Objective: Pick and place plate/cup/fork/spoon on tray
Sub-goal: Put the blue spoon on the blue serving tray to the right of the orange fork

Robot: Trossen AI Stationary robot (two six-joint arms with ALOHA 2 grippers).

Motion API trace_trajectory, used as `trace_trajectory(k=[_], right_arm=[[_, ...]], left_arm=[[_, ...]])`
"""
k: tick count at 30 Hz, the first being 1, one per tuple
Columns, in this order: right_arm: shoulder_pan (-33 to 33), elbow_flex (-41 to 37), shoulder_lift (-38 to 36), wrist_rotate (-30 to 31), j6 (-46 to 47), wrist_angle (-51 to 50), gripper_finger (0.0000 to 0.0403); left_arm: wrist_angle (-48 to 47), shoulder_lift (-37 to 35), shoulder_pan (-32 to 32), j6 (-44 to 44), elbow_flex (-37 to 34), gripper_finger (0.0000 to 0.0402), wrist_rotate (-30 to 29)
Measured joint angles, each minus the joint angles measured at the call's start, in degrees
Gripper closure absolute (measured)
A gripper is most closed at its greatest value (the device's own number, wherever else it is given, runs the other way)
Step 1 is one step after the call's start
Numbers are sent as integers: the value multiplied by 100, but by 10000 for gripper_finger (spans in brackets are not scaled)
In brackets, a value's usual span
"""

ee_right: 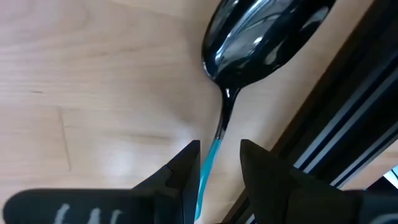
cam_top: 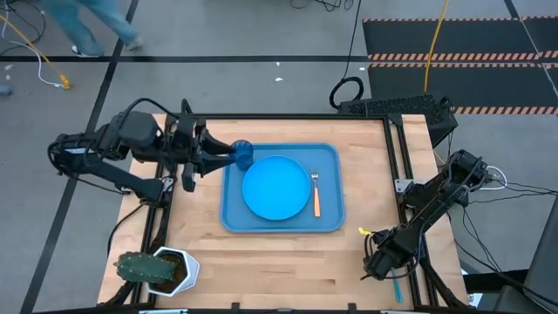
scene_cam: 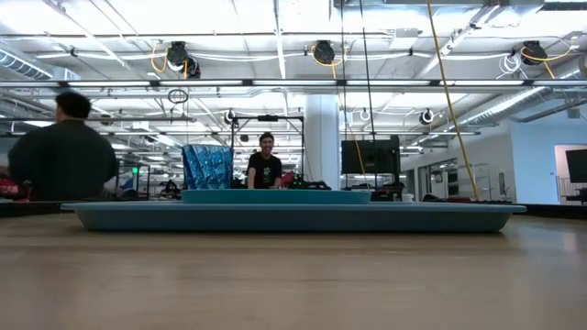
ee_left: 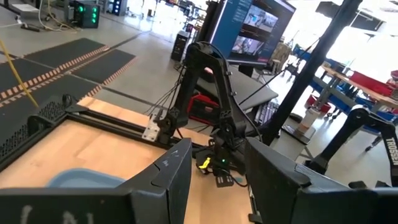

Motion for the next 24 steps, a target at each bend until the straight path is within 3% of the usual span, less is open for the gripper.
trace_trajectory(k=[6, 11, 24], right_arm=[[0, 0, 0, 6, -269, 5, 296], [2, 1, 0, 187, -574, -25, 296], [11, -208, -14, 429, -367, 56, 296]], left_arm=[[99, 8, 30, -167, 0, 252, 2], [344, 12, 118, 249, 0, 252, -13], [614, 10, 197, 88, 0, 252, -281]])
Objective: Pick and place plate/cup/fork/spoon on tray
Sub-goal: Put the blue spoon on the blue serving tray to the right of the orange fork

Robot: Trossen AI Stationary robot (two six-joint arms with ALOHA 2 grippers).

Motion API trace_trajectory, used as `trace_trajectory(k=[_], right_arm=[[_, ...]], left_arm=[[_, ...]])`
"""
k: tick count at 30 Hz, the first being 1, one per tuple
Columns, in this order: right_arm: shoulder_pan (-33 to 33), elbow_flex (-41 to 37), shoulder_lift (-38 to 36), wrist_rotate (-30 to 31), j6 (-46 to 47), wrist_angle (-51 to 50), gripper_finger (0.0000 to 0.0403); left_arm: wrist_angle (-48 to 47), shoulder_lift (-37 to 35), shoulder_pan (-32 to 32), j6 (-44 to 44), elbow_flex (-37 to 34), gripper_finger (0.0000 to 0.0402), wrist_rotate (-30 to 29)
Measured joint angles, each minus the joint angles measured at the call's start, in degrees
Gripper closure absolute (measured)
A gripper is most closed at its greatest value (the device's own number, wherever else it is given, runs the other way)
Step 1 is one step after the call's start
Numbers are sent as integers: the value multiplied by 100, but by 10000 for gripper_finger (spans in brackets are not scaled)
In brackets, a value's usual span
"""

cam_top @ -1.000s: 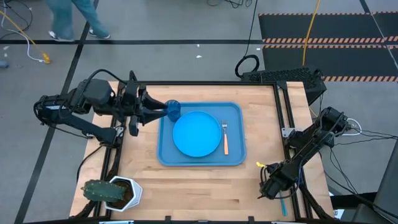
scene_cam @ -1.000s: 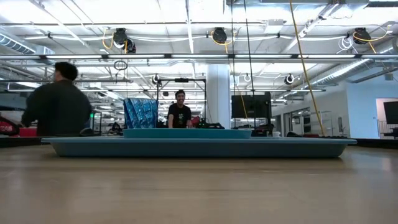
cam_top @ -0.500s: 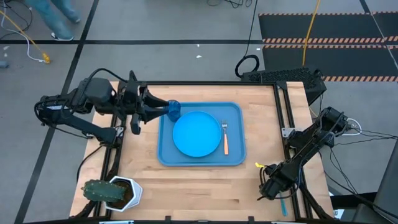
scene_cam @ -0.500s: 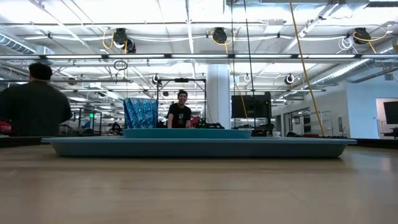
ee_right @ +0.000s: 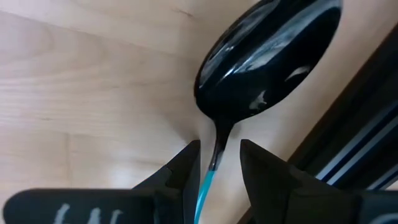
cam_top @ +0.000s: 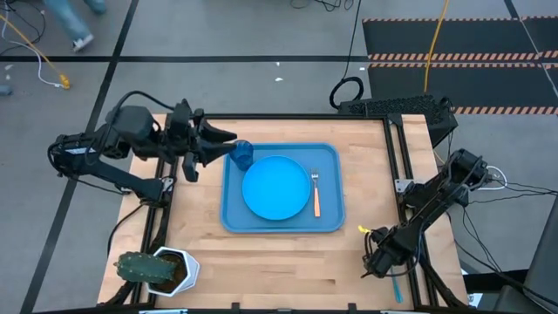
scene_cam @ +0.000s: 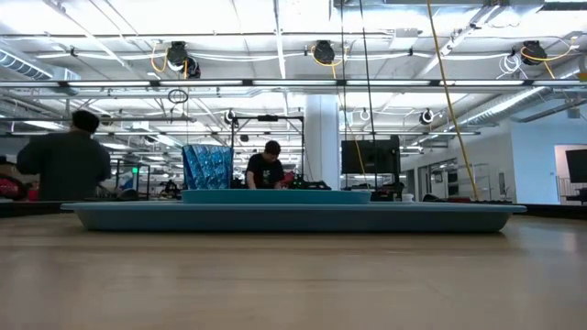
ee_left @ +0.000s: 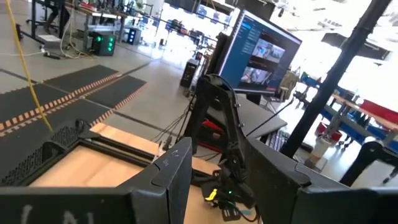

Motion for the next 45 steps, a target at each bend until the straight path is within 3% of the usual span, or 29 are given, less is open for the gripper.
trace_trajectory(k=[11, 20, 29, 41, 45], right_arm=[[-3, -227, -6, 143, 73, 317, 302], [-14, -242, 2, 140, 74, 648, 392], [-88, -246, -60, 159, 29, 679, 399], [-266, -253, -1015, 1066, 562, 610, 402], [-623, -253, -1264, 1431, 506, 351, 402]], left_arm=[[-9, -50, -160, -339, 2, 252, -21], [377, -77, -155, -289, 2, 252, -23], [853, -302, -155, 168, 7, 252, -29], [-106, -304, -155, 194, 7, 252, -44], [-271, -304, -155, 226, 7, 252, -73]])
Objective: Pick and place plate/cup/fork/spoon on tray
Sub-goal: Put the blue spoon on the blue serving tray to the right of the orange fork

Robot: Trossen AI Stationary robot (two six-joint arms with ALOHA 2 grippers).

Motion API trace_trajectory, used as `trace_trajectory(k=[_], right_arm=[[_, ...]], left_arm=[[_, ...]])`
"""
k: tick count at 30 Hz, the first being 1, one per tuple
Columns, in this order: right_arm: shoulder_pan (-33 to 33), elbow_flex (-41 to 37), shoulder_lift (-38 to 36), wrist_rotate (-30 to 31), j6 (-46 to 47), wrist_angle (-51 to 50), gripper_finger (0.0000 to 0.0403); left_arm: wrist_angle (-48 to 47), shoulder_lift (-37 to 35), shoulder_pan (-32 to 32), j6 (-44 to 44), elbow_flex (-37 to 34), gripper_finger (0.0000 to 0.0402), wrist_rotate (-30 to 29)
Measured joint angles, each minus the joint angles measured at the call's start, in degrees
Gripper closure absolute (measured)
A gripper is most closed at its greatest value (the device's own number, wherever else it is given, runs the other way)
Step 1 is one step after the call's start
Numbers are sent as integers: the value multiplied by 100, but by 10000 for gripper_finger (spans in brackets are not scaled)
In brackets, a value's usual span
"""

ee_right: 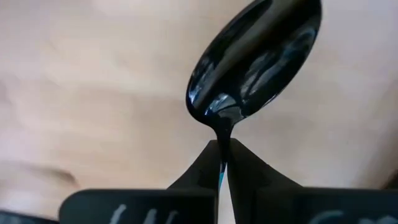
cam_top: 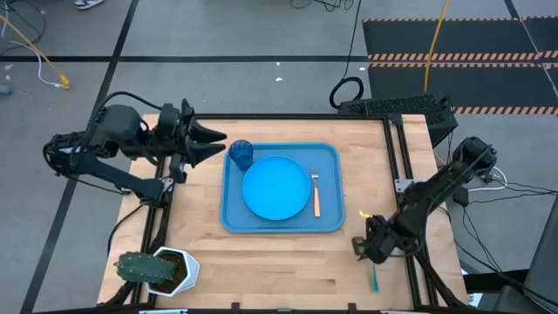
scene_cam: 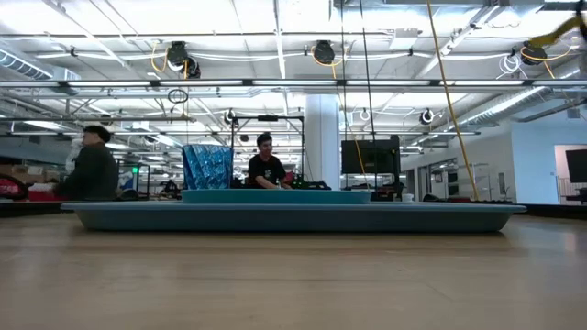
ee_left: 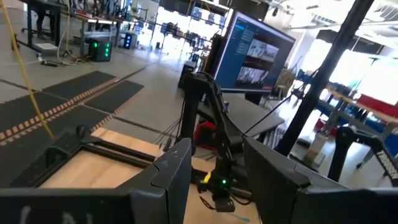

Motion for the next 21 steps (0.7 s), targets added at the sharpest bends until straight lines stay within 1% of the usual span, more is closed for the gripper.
trace_trajectory(k=[3, 10, 14, 21], right_arm=[[-422, 45, -93, 171, -257, -39, 402], [-1370, 416, -95, 510, -1216, -383, 402], [-1897, 526, -97, 586, -1763, -546, 403], [-2640, 534, -97, 893, -2492, -264, 403]], left_arm=[[-125, 0, 0, 60, 0, 252, -3], [-338, -4, 0, 52, 0, 252, -5], [-382, -4, 0, -37, 0, 252, -5], [-381, -4, 0, -54, 0, 252, -5]])
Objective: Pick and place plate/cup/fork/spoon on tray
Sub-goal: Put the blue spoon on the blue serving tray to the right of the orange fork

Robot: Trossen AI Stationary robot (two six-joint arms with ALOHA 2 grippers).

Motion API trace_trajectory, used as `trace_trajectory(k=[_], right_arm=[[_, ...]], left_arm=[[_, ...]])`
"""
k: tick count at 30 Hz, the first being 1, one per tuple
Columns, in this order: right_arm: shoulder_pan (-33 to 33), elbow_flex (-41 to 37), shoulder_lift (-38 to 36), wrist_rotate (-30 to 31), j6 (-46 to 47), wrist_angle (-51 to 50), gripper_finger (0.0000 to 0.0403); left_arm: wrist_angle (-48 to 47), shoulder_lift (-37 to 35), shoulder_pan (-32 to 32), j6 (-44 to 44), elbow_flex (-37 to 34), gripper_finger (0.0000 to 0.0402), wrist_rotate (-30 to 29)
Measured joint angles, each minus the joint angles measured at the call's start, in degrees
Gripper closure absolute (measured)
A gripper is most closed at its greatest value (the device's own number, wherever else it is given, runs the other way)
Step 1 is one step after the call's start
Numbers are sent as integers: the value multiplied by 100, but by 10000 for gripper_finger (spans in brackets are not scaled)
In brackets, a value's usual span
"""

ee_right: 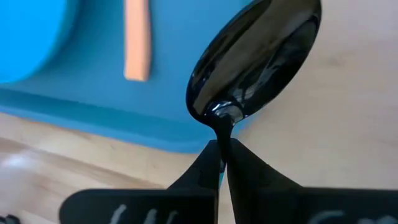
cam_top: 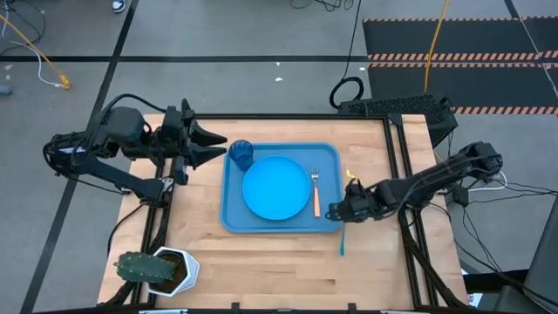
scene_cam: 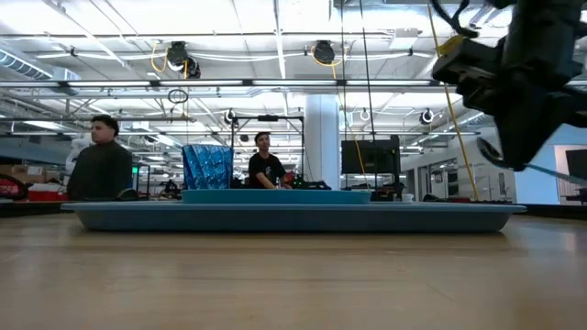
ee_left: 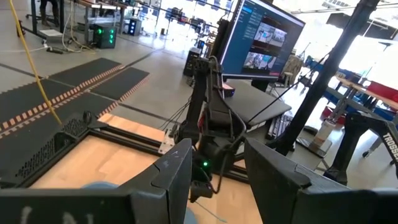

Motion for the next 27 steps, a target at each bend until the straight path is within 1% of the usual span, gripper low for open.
trace_trajectory(k=[5, 10, 16, 20, 24, 27], right_arm=[[-425, 1, 0, 3, -537, 35, 403], [-783, 1, 0, -28, -1038, 249, 403], [-1013, 23, -2, -58, -1310, 378, 403], [-1162, 26, -2, -66, -1429, 294, 403], [-1373, 26, -2, -67, -1633, 287, 403], [-1523, 26, 35, -71, -1694, 289, 403]], left_arm=[[8, 0, 0, 7, 0, 252, 0], [190, -29, -3, 430, -7, 252, 66], [780, -76, -7, 746, -7, 252, 105], [782, -74, -7, 911, -7, 252, 59], [822, -74, -7, 861, -7, 252, 57], [1185, -66, -19, 599, -7, 252, 61]])
